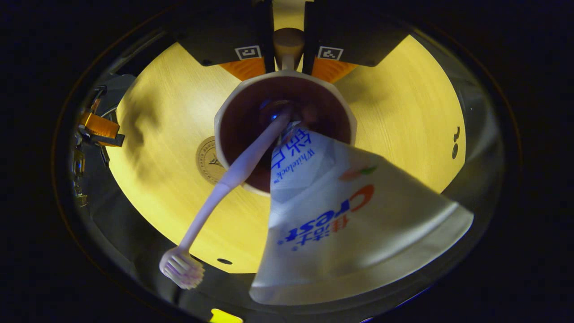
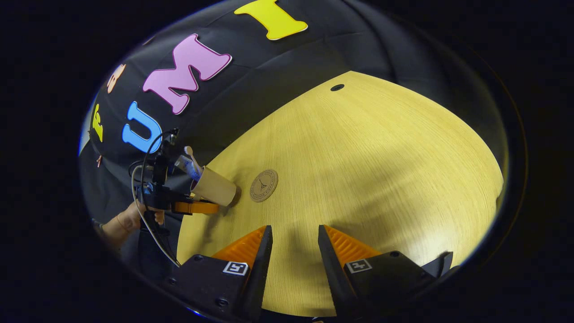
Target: Put the toothbrush and toothpaste on the desktop into the cup, then pick up the cup and place it on the coaster on the desktop.
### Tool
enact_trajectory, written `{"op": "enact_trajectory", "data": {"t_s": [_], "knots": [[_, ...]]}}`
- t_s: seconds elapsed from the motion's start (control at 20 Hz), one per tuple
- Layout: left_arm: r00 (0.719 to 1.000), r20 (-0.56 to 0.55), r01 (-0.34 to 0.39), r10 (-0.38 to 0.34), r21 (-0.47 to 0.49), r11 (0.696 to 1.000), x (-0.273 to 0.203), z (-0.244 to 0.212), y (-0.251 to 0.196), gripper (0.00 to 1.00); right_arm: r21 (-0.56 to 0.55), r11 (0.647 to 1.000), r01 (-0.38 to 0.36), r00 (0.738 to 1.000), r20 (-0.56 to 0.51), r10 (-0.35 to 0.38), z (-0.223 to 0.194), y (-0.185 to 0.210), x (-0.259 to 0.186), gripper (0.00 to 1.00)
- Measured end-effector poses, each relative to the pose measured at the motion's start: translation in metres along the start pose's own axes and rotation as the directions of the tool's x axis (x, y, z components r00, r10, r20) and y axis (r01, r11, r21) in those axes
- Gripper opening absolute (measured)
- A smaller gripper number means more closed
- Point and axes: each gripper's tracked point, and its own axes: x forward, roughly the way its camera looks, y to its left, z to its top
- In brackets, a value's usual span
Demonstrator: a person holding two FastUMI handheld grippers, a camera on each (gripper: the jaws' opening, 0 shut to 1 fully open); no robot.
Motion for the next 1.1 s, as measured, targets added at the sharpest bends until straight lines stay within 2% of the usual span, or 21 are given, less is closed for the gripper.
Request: {"op": "enact_trajectory", "data": {"t_s": [0.25, 0.45, 0.6, 0.7, 0.75, 0.8, 0.9, 0.95, 1.0, 1.05, 1.1], "knots": [[1.0, 0.011, 0.022, -0.023, 0.075, 0.997, 0.0, 0.024, -0.033, 0.31, 0.04, 0.999, 0.019, 0.999, 0.027, -0.02, 0.01, -0.015, -0.011, 0.63], [0.999, 0.01, 0.035, -0.036, 0.125, 0.992, 0.009, 0.041, -0.059, 0.31, -0.014, 0.998, 0.057, 0.998, 0.041, -0.057, 0.012, -0.028, -0.02, 0.63], [0.999, 0.002, 0.037, -0.038, 0.151, 0.988, 0.016, 0.047, -0.071, 0.31, 0.003, 0.998, 0.059, 0.998, 0.037, -0.059, 0.011, -0.033, -0.024, 0.63], [0.999, -0.005, 0.037, -0.037, 0.159, 0.987, 0.019, 0.049, -0.076, 0.31, 0.018, 0.998, 0.064, 0.997, 0.036, -0.064, 0.012, -0.037, -0.025, 0.63], [0.999, -0.008, 0.037, -0.036, 0.161, 0.986, 0.021, 0.05, -0.077, 0.36, 0.023, 0.998, 0.067, 0.997, 0.035, -0.067, 0.011, -0.039, -0.026, 0.64], [0.999, -0.012, 0.036, -0.035, 0.162, 0.986, 0.022, 0.05, -0.079, 0.31, 0.026, 0.997, 0.069, 0.997, 0.037, -0.07, 0.013, -0.042, -0.027, 0.63], [0.999, -0.017, 0.03, -0.028, 0.165, 0.986, 0.027, 0.051, -0.078, 0.31, 0.034, 0.997, 0.074, 0.996, 0.038, -0.076, 0.015, -0.046, -0.028, 0.64], [0.999, -0.019, 0.028, -0.026, 0.164, 0.986, 0.028, 0.05, -0.078, 0.36, 0.04, 0.996, 0.076, 0.996, 0.04, -0.077, 0.015, -0.048, -0.03, 0.64], [0.999, -0.022, 0.027, -0.024, 0.163, 0.986, 0.029, 0.05, -0.079, 0.36, 0.045, 0.996, 0.078, 0.996, 0.04, -0.08, 0.016, -0.05, -0.03, 0.64], [0.999, -0.025, 0.027, -0.023, 0.164, 0.986, 0.032, 0.049, -0.079, 0.31, 0.049, 0.996, 0.081, 0.996, 0.041, -0.083, 0.016, -0.052, -0.032, 0.64], [0.999, -0.029, 0.025, -0.021, 0.164, 0.986, 0.033, 0.049, -0.08, 0.36, 0.052, 0.995, 0.084, 0.995, 0.043, -0.086, 0.017, -0.054, -0.032, 0.64]]}}
